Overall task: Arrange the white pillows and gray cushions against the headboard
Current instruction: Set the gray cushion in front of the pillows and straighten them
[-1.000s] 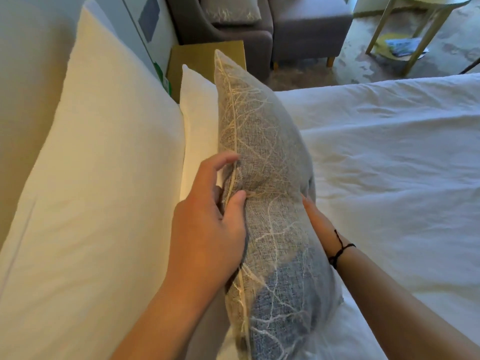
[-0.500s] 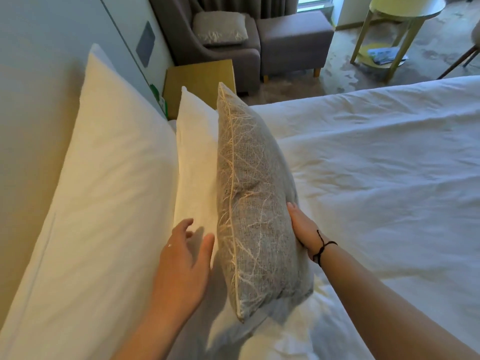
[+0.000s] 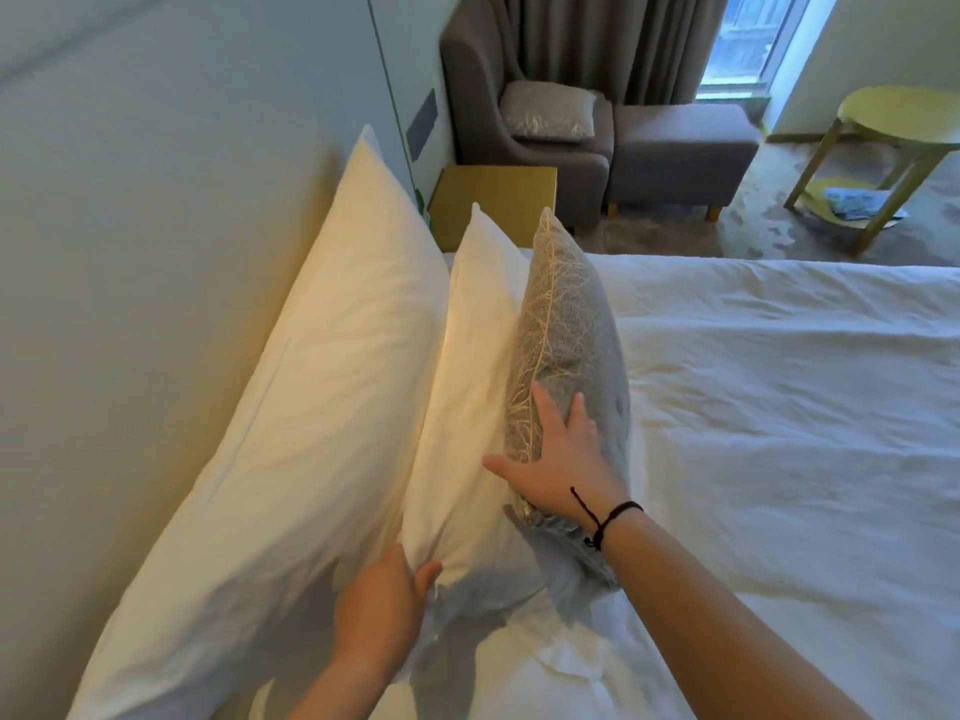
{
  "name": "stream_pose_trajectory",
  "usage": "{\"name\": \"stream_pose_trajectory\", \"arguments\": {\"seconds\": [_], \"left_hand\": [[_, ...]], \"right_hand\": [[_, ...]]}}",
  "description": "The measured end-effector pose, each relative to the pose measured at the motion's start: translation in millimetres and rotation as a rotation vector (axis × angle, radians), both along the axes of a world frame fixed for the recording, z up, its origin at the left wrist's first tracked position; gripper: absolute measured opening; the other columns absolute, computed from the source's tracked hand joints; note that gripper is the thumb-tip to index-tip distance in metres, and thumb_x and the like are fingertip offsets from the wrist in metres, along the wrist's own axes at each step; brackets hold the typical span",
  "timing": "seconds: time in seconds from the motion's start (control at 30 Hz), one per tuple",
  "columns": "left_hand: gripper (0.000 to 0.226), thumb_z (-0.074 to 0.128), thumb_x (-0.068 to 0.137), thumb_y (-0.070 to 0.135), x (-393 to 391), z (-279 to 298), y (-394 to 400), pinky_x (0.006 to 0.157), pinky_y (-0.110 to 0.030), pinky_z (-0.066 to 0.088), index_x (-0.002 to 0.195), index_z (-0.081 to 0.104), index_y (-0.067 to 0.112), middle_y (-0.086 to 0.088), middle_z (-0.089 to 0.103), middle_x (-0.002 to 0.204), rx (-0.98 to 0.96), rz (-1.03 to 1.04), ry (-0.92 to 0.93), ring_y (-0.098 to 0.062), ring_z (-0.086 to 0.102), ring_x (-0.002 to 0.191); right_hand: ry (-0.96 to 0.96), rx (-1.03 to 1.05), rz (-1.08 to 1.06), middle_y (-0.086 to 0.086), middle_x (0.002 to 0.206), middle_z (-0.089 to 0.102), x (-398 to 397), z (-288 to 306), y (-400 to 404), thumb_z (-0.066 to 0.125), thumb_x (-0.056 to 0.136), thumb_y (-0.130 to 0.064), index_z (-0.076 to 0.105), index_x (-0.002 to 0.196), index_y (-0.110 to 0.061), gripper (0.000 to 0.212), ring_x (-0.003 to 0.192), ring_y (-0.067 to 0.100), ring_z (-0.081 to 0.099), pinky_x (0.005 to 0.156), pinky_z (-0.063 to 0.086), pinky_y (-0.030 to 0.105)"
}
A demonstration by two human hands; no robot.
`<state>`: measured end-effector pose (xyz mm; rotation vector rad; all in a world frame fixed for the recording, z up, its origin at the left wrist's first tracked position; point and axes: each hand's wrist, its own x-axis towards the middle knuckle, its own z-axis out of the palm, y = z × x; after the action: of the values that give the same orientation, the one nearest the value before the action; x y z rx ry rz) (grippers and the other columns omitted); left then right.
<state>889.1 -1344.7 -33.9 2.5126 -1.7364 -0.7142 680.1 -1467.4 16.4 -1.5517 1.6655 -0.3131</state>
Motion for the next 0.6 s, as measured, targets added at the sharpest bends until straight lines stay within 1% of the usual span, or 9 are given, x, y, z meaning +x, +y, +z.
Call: {"name": "stream_pose_trajectory", "arguments": {"seconds": [0.07, 0.1, 0.17, 0.23, 0.3, 0.37, 0.47, 0.53, 0.6], "left_hand": [[0.037, 0.043, 0.094, 0.059, 1.2, 3.0, 5.2, 0.068, -0.035, 0.045, 0.092, 0.053, 0.023, -0.005, 0.070, 0.094, -0.023, -0.076, -0.055, -0.029, 0.065, 0.095], [0.036, 0.041, 0.095, 0.058, 1.8, 3.7, 8.9, 0.066, -0.036, 0.044, 0.090, 0.051, 0.024, -0.005, 0.069, 0.092, -0.036, -0.111, -0.071, -0.030, 0.064, 0.093], [0.036, 0.038, 0.097, 0.056, 3.1, 3.3, 17.2, 0.065, -0.037, 0.044, 0.089, 0.051, 0.023, -0.007, 0.068, 0.091, -0.056, -0.158, -0.065, -0.031, 0.064, 0.089], [0.036, 0.039, 0.098, 0.054, 3.9, 3.1, 22.7, 0.067, -0.039, 0.046, 0.091, 0.052, 0.021, -0.008, 0.067, 0.091, -0.065, -0.180, -0.046, -0.031, 0.063, 0.089], [0.036, 0.041, 0.098, 0.053, 6.0, 4.5, 24.5, 0.067, -0.039, 0.045, 0.091, 0.052, 0.019, -0.009, 0.067, 0.092, -0.070, -0.193, -0.027, -0.032, 0.062, 0.091], [0.035, 0.047, 0.096, 0.054, 12.3, 7.3, 26.6, 0.066, -0.038, 0.043, 0.085, 0.050, 0.020, -0.010, 0.066, 0.090, -0.060, -0.179, 0.013, -0.032, 0.062, 0.089], [0.032, 0.057, 0.091, 0.048, 29.5, 11.4, 34.0, 0.064, -0.038, 0.048, 0.082, 0.060, 0.018, -0.007, 0.067, 0.080, -0.016, -0.123, 0.108, -0.028, 0.064, 0.081], [0.025, 0.060, 0.090, 0.042, 40.6, 12.2, 42.0, 0.061, -0.035, 0.047, 0.078, 0.062, 0.020, -0.003, 0.067, 0.077, -0.008, -0.129, 0.119, -0.023, 0.065, 0.077], [0.014, 0.060, 0.090, 0.034, 47.7, 12.8, 49.0, 0.061, -0.032, 0.044, 0.081, 0.064, 0.024, 0.002, 0.069, 0.082, -0.043, -0.167, 0.133, -0.021, 0.065, 0.082]], "right_hand": [[0.003, 0.027, -0.017, 0.004, 0.161, -0.020, -1.2, -1.1, -3.2, 0.065, 0.074, -0.065, -0.007, 0.146, -0.054, 0.103, 0.148, 0.038, -0.008, 0.112, 0.020, 0.060], [-0.013, 0.037, -0.033, 0.005, 0.161, -0.018, -3.0, -2.2, -5.3, 0.067, 0.075, -0.060, -0.005, 0.148, -0.052, 0.103, 0.148, 0.038, -0.006, 0.113, 0.020, 0.059], [-0.050, 0.052, -0.052, 0.006, 0.162, -0.016, -7.5, -5.1, -7.1, 0.070, 0.072, -0.055, -0.002, 0.148, -0.051, 0.104, 0.148, 0.039, -0.003, 0.114, 0.021, 0.058], [-0.068, 0.049, -0.056, 0.006, 0.162, -0.016, -10.8, -9.7, -5.7, 0.070, 0.070, -0.051, -0.001, 0.147, -0.053, 0.105, 0.148, 0.038, -0.001, 0.114, 0.025, 0.058], [-0.077, 0.038, -0.061, 0.005, 0.162, -0.016, -10.9, -14.2, -3.0, 0.069, 0.073, -0.046, -0.001, 0.146, -0.054, 0.101, 0.148, 0.038, -0.001, 0.112, 0.030, 0.058], [-0.081, 0.028, -0.070, 0.003, 0.162, -0.016, -8.2, -15.2, -1.1, 0.067, 0.076, -0.042, 0.001, 0.145, -0.055, 0.097, 0.148, 0.037, -0.003, 0.111, 0.031, 0.059], [-0.098, 0.019, -0.083, 0.002, 0.162, -0.015, -5.3, -12.2, -0.3, 0.065, 0.078, -0.041, 0.003, 0.146, -0.055, 0.093, 0.148, 0.037, -0.005, 0.108, 0.035, 0.059], [-0.116, 0.017, -0.093, 0.002, 0.162, -0.014, -6.4, -9.5, 1.7, 0.066, 0.078, -0.045, 0.006, 0.147, -0.054, 0.091, 0.148, 0.037, -0.003, 0.106, 0.039, 0.058], [-0.149, 0.021, -0.110, 0.005, 0.163, -0.010, -8.9, -4.8, 5.3, 0.065, 0.082, -0.048, 0.011, 0.148, -0.051, 0.086, 0.148, 0.036, 0.005, 0.105, 0.040, 0.058]]}}
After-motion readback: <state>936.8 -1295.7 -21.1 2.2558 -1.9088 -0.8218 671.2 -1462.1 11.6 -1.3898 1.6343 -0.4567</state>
